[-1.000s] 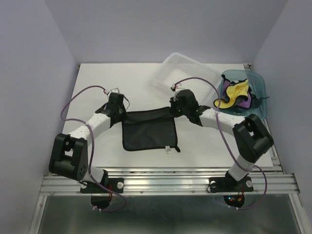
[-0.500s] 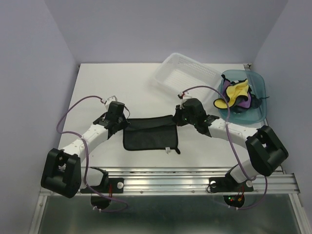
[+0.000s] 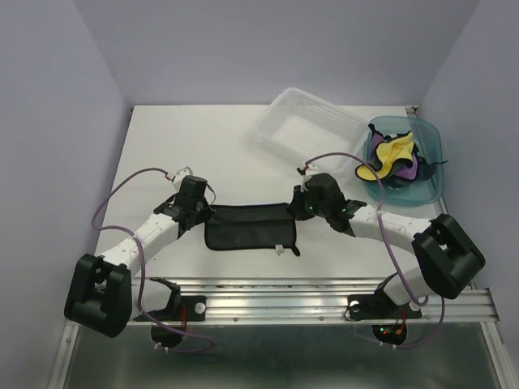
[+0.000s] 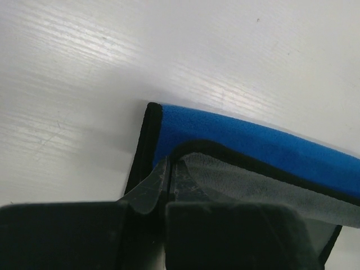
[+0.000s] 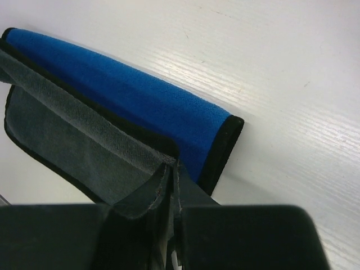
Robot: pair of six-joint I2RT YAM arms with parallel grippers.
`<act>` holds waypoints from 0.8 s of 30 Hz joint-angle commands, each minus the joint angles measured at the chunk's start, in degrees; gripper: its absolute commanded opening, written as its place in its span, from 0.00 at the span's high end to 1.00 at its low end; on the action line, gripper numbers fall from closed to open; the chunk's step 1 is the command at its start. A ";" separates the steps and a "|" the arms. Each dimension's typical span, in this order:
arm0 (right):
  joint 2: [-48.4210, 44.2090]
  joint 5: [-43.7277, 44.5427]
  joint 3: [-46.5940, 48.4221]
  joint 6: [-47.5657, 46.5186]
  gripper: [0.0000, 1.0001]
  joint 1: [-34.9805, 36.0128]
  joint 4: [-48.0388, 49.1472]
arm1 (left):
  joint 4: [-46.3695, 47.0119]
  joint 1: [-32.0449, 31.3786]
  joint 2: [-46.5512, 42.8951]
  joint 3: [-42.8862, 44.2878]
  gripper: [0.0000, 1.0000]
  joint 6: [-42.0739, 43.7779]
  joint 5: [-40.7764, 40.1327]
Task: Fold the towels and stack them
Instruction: Fold the towel
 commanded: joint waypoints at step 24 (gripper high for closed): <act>-2.36 -3.19 -8.00 3.53 0.84 0.68 3.84 | 0.06 -1.40 -5.53 -8.05 0.90 -4.19 4.88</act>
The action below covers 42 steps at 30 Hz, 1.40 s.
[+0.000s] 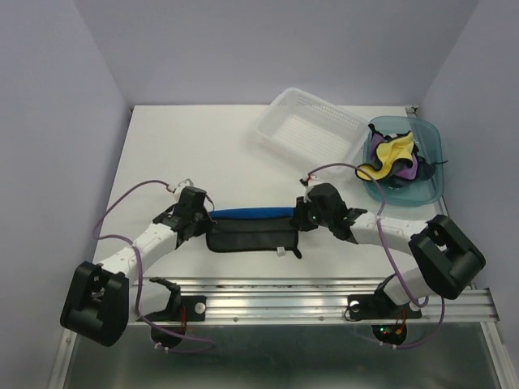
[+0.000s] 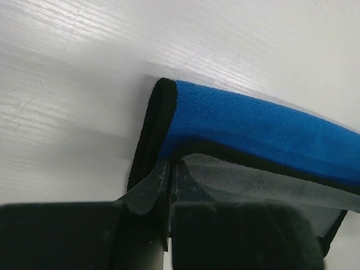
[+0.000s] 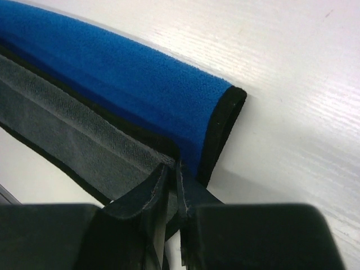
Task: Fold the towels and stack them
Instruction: Fold the towel
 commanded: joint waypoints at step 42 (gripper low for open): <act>8.54 -17.81 11.94 -2.98 0.00 3.90 -6.96 | -1.65 -0.66 1.52 10.22 0.01 0.29 1.54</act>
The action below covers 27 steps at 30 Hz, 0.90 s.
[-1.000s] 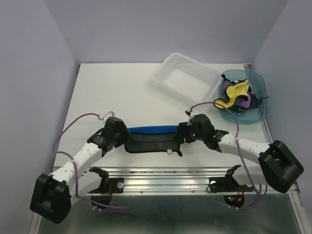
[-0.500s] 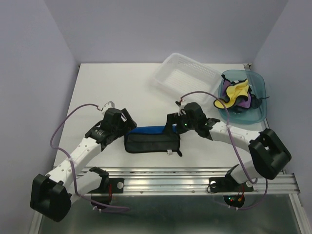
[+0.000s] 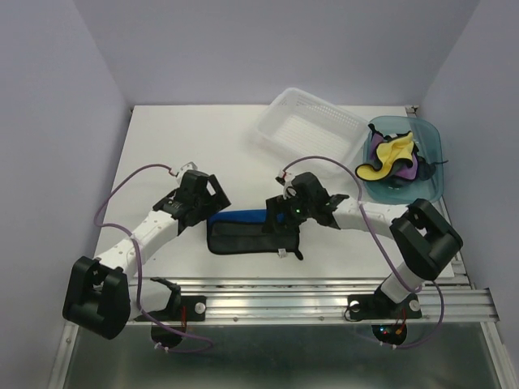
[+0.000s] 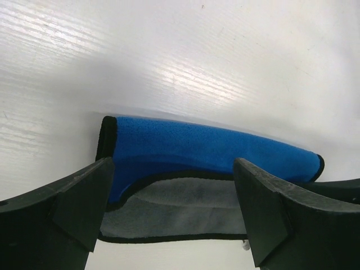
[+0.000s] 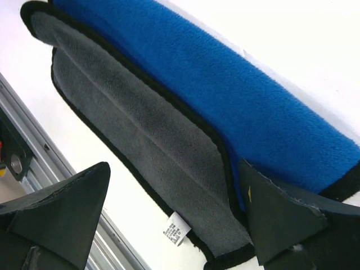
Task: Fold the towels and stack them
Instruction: Fold the towel
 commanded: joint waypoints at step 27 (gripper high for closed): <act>-17.73 4.95 -10.06 -3.73 0.00 7.57 -8.07 | -1.17 2.92 -2.14 -4.78 0.01 -0.02 -1.05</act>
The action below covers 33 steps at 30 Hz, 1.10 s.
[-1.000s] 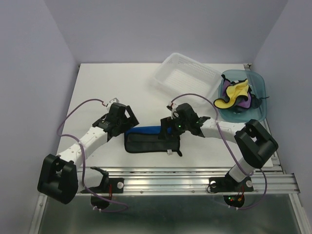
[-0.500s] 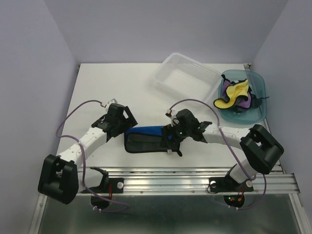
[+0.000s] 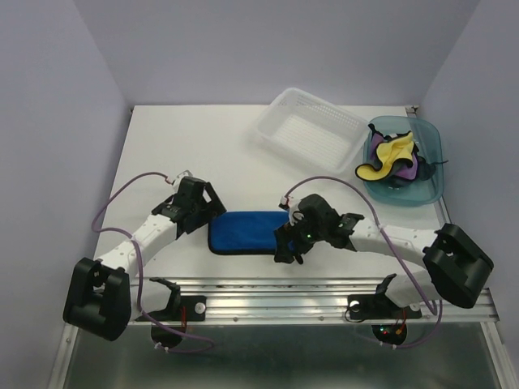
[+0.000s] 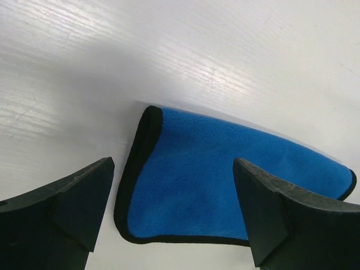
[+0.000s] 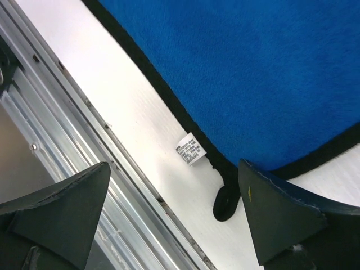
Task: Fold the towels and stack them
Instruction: Fold the towel
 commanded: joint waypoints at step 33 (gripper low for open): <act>6.78 30.35 6.17 24.11 0.63 -4.85 -5.90 | 8.85 2.51 8.23 -6.96 0.80 2.09 7.63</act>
